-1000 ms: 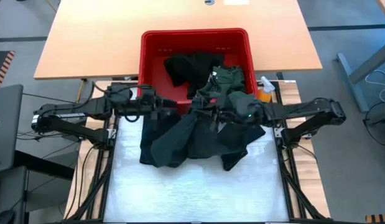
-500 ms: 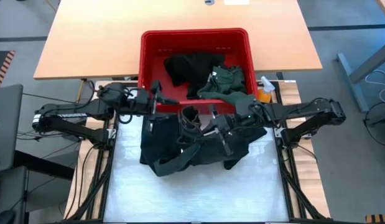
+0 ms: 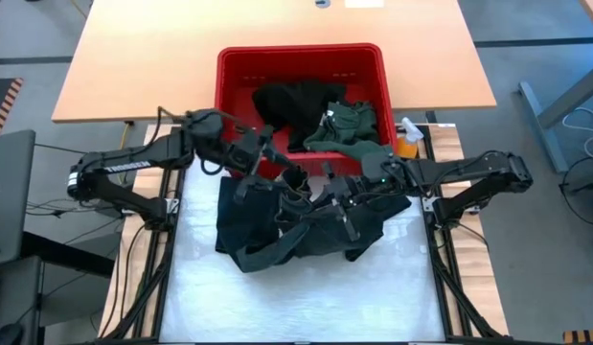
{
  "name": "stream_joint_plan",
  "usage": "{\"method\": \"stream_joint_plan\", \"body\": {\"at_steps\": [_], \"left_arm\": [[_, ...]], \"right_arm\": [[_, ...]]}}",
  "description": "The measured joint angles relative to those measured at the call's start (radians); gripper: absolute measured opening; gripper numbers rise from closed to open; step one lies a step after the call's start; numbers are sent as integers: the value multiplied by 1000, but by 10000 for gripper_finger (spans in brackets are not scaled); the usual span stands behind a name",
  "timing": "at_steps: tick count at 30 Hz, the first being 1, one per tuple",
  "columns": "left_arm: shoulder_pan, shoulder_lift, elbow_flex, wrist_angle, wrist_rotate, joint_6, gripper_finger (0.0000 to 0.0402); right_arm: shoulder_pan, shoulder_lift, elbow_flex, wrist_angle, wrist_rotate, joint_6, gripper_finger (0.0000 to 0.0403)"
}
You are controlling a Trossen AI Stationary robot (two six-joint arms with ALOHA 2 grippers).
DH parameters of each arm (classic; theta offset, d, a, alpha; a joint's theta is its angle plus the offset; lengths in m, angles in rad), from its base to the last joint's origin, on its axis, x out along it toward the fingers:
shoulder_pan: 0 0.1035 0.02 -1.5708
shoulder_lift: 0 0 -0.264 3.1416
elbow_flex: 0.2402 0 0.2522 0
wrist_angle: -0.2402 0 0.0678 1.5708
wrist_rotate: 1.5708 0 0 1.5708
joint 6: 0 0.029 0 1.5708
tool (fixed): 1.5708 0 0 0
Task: Fold laundry
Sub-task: Fold the black pants
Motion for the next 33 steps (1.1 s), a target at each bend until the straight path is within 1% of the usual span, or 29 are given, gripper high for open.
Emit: {"method": "stream_joint_plan", "body": {"at_steps": [2,7,9,12,16,20,22,25,28,33], "left_arm": [[-10,42,50,-64,28,31,269],[-31,143,139,-166,45,117,271],[-32,175,153,-196,71,139,272],[-32,219,156,-195,134,145,272],[-32,265,157,-202,163,161,272],[-32,285,157,-265,173,201,269],[-32,285,157,-317,177,243,265],[-40,288,155,-375,176,304,260],[-43,288,155,-394,174,315,255],[-55,296,155,-371,100,335,237]], "right_arm": [[0,0,0,-9,4,26,57],[6,1,0,-33,31,73,57],[8,1,0,-36,31,83,57],[15,1,0,-54,34,94,57],[15,2,-1,-93,34,131,57],[24,4,-3,-124,53,136,57],[27,4,-3,-124,74,135,57],[27,1,-2,-119,79,133,57],[26,2,-2,-120,79,133,57],[18,2,-2,-117,79,125,57]]}}
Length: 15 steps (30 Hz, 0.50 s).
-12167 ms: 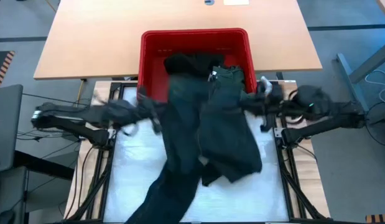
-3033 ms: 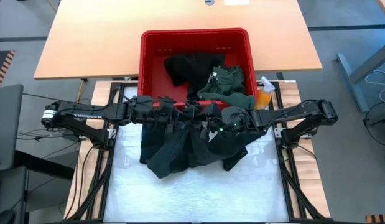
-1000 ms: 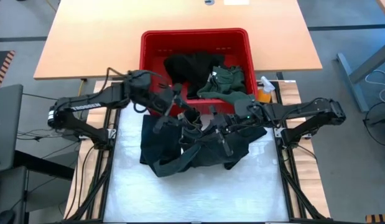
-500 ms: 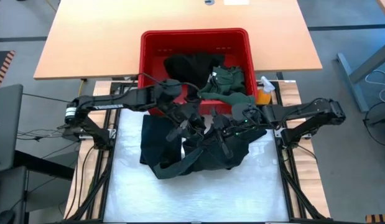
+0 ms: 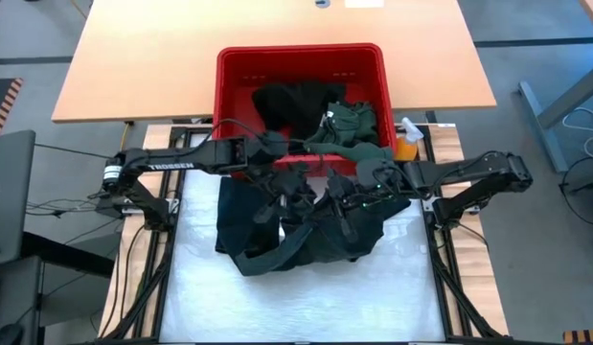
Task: Fold laundry
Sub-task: Fold the black pants
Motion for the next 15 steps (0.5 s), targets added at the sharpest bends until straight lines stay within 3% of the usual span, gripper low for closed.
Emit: {"method": "stream_joint_plan", "body": {"at_steps": [5,11,15], "left_arm": [[0,4,0,12,-1,-1,170],[-2,7,0,37,28,7,23],[-2,7,7,27,24,21,11]], "right_arm": [[0,0,0,13,0,-1,57],[0,-1,0,14,5,-1,57],[1,-4,0,13,42,13,67]]}}
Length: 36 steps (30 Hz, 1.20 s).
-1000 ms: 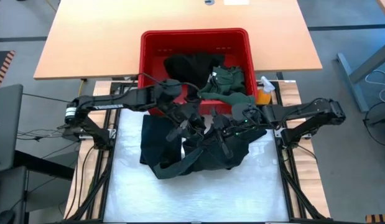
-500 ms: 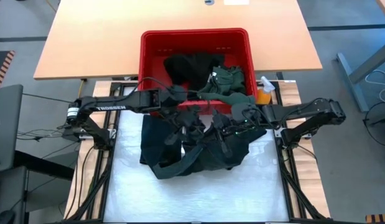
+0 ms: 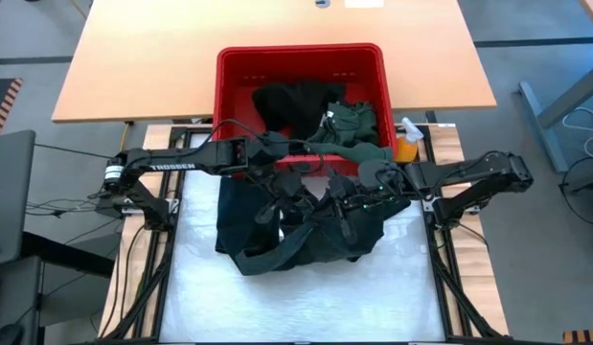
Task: Fold laundry
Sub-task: Fold the black pants
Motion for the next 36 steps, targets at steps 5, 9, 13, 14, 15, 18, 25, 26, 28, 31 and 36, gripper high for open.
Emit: {"method": "stream_joint_plan", "body": {"at_steps": [5,9,13,14,15,18,25,26,28,31,36], "left_arm": [[-7,0,110,-125,-118,75,6],[-36,-2,248,-277,-318,181,6],[-89,-4,421,-393,-557,312,6],[-105,-5,459,-405,-616,352,6],[-122,-6,493,-409,-674,393,6],[-170,-8,590,-407,-799,504,6],[-239,-8,747,-414,-994,764,6],[-244,-8,764,-419,-1025,795,6],[-249,-13,789,-429,-1077,850,6],[-260,-38,797,-433,-1133,934,6],[-302,-73,796,-383,-1239,1154,7]], "right_arm": [[-1,-41,1,7,38,13,179],[-2,-98,2,5,41,70,262],[-2,-176,2,-1,42,84,295],[-2,-196,2,-6,42,84,297],[-2,-215,2,-11,43,84,298],[-1,-268,2,-26,74,83,300],[-1,-319,2,-25,130,17,301],[-2,-319,2,-25,131,3,301],[-1,-319,2,-23,151,-24,301],[-1,-309,2,-7,185,-56,301],[-8,-277,2,-7,264,-68,301]]}}
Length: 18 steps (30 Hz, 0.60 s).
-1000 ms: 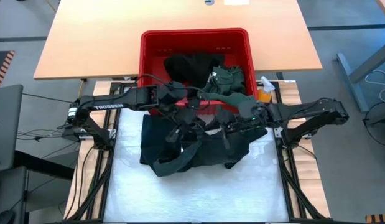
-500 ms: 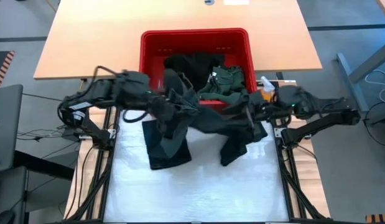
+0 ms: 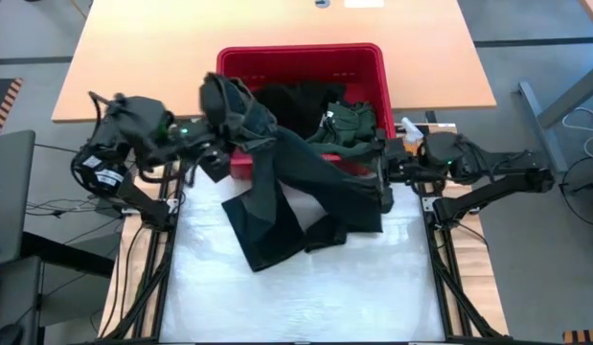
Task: Fold laundry
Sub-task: Fold the black pants
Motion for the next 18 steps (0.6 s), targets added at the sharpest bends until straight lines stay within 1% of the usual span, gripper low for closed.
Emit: {"method": "stream_joint_plan", "body": {"at_steps": [4,7,9,11,13,18], "left_arm": [[-31,-15,1,151,-34,104,7],[-55,-24,1,245,-21,172,8],[-61,-25,2,281,-24,216,8],[-61,-24,2,300,-50,249,8],[-54,-27,2,309,-75,262,8],[4,-34,3,381,-86,297,8]], "right_arm": [[-28,32,0,12,78,-9,301],[-52,72,0,22,146,-9,301],[-62,100,0,28,153,-9,301],[-67,124,0,54,144,-9,301],[-60,149,-1,106,102,-9,301],[-32,241,-1,373,-157,-9,301]]}}
